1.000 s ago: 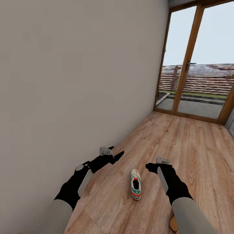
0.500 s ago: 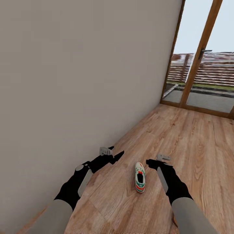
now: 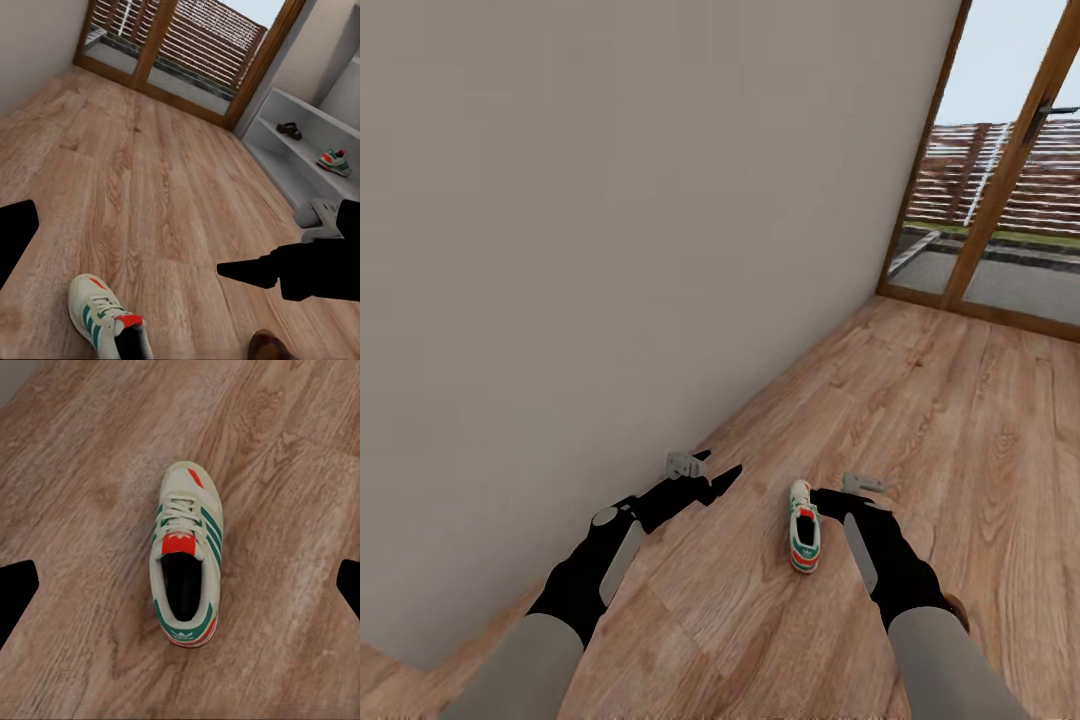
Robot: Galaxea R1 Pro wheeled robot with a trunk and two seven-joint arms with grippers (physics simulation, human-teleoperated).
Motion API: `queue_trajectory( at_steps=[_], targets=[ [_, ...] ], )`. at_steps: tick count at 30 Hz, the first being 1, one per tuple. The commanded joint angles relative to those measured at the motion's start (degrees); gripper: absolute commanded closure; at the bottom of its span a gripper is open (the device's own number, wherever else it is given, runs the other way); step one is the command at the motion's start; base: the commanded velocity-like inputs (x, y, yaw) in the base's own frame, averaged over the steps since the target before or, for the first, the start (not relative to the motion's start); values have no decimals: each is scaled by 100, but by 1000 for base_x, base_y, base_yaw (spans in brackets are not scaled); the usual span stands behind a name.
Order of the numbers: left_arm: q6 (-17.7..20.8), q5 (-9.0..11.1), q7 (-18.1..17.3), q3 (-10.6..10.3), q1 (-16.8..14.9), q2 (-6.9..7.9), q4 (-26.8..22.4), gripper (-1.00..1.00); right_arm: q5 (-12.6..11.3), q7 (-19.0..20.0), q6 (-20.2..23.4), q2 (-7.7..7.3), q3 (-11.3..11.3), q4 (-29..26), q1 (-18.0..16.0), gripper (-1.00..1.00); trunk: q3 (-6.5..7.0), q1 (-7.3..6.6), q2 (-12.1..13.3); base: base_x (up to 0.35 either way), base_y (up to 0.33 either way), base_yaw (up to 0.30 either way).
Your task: Pick up the two gym shoes and the two sandals from the corridor floor and place them onto the hallstand (shoe rack) in the corridor, making sure they are on the rack and not on the floor. Arrange them so the two gym shoes are next to each other and the two sandals are next to each other.
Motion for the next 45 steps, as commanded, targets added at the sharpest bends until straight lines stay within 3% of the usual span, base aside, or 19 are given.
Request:
queue_trajectory(
  at_steps=[1, 35, 45],
  targets=[
    [3, 35, -12, -7, -4, 1, 3, -100, -28, -20, 27, 4, -9, -9, -2, -100, -37, 1, -4, 0, 0, 57],
    [3, 28, -3, 5, -4, 1, -1, -100, -42, -20, 26, 2, -10, -26, -1, -100, -1106, 89, -50, 0, 0, 2],
    [10, 14, 29, 27, -4, 18, -448, -100, -12, -20, 19, 5, -4, -14, -2, -100, -1117, 89, -50, 0, 0, 0]
  ],
)
